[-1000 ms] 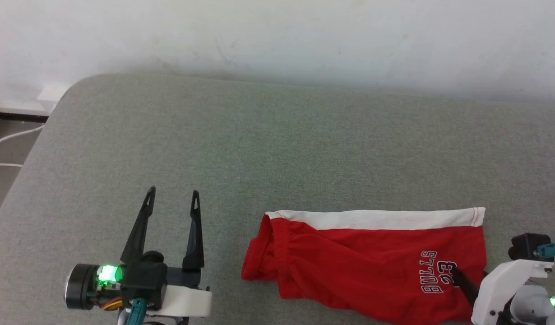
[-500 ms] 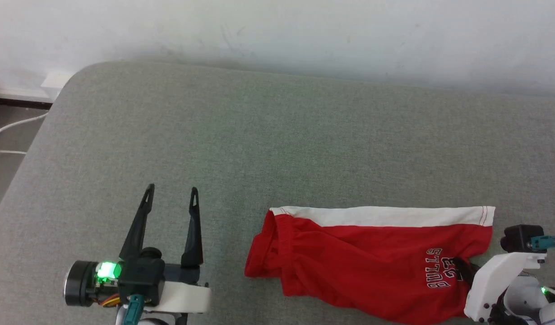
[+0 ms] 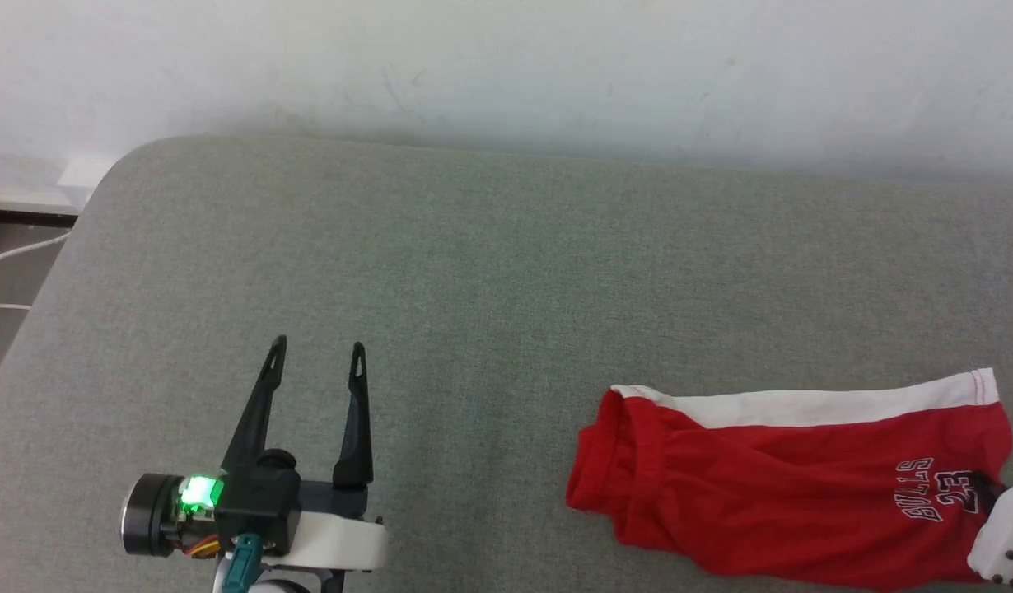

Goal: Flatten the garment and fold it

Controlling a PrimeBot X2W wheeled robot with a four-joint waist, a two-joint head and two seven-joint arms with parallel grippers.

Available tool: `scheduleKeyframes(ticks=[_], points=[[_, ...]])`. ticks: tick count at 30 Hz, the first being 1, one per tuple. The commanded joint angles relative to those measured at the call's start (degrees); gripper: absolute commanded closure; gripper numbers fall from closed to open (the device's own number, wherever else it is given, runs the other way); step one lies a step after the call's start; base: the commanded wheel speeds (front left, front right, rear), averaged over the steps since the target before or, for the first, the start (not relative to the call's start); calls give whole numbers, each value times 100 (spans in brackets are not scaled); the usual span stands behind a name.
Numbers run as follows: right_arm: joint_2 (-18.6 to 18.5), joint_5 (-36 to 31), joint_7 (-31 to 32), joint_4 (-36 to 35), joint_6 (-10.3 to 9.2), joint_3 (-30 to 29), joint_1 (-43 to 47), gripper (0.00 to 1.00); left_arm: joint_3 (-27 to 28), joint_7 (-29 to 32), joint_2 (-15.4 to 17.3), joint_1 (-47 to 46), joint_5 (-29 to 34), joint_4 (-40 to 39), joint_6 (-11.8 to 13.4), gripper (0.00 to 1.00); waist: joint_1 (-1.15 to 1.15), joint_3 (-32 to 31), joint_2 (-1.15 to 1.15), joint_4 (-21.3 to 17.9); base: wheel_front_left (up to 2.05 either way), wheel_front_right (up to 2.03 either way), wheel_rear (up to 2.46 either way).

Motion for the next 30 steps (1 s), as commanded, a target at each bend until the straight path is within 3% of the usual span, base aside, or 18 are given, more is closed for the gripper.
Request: scheduleKeyframes(ticks=[1,8,16,22,30], points=[[4,-57,-7,5,-13,-53,-118,100,35,-27,-19,19,47,27,-42,0,-1,-28,0,-15,0,0,0],[193,11,95,-427,-13,162,-30,100,102,-27,-65,72,42,86,-145,0,-1,-185,0,-14,0,0,0],[426,341,611,-1631,-13,958,389,100,172,-27,-121,186,55,88,-228,0,-1,-374,0,115,0,0,0],[833,624,1088,-2394,-13,1526,535,100,226,-27,-155,211,73,55,-272,0,-1,-387,0,291,0,0,0],[1222,871,1308,-2547,-13,2193,327,100,243,-27,-229,191,97,34,-327,0,-1,-309,0,560,0,0,0]])
